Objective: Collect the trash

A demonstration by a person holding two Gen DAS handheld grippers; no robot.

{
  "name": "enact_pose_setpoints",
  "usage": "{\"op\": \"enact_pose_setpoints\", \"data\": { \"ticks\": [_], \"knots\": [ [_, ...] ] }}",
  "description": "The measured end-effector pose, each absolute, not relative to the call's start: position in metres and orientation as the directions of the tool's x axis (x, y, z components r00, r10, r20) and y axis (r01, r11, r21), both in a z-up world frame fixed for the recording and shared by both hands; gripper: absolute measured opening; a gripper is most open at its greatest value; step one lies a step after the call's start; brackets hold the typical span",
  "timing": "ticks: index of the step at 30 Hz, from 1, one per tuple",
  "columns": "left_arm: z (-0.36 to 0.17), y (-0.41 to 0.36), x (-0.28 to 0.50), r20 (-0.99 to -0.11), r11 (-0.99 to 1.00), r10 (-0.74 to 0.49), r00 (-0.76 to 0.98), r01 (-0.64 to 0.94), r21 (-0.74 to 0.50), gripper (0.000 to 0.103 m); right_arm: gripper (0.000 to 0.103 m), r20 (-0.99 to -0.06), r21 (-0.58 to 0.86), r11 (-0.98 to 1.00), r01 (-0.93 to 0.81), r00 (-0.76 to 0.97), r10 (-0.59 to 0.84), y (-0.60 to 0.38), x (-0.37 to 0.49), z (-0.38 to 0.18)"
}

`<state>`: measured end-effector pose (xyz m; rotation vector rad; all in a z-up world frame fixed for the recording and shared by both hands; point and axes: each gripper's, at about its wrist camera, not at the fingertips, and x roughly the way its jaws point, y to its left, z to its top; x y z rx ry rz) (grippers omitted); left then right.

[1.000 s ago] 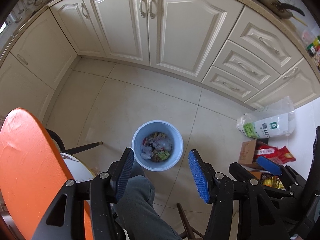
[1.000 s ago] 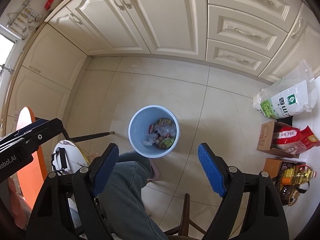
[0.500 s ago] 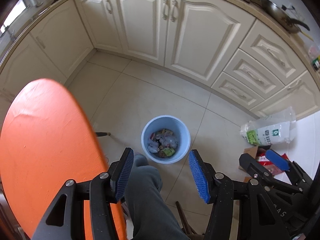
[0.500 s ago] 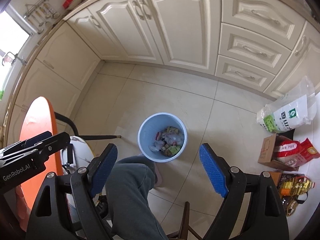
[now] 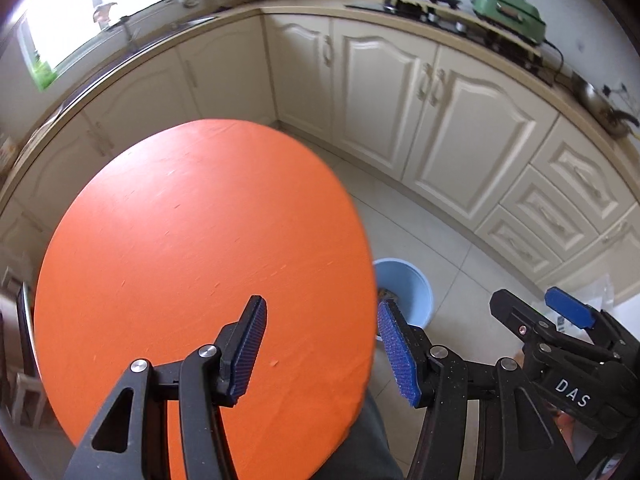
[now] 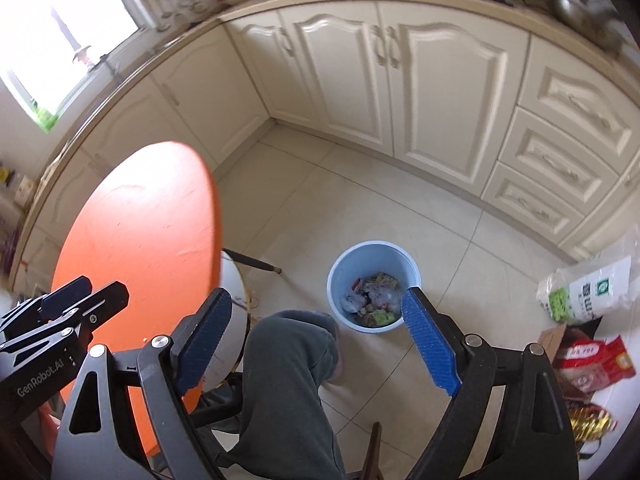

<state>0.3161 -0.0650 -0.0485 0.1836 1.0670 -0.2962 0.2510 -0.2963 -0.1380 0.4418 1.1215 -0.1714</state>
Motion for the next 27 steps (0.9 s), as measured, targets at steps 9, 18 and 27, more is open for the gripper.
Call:
{"op": "enact_pose_setpoints", "data": {
  "ticks": [9,18,27],
  "knots": [
    [-0.037,0.006,0.212,-0.833,0.990,-0.096,0.545,0.139,-0.023,0.058,0.089,-0.857,0.148,0.977,0.154,0.513,0.049,-0.221,0.241,-0.112],
    [-0.016,0.041,0.117,-0.734,0.997,-0.069,0.675,0.012,-0.082,0.066,0.089,-0.749,0.053,0.993,0.107,0.661,-0.032,-0.183,0.210,-0.066],
    [-0.005,0.028,0.003,-0.599,0.996,0.001,0.801,-0.058,-0.075,0.078,0.089,-0.595,0.086,0.982,0.168,0.799,-0.084,-0.196,0.163,-0.024]
  ]
}}
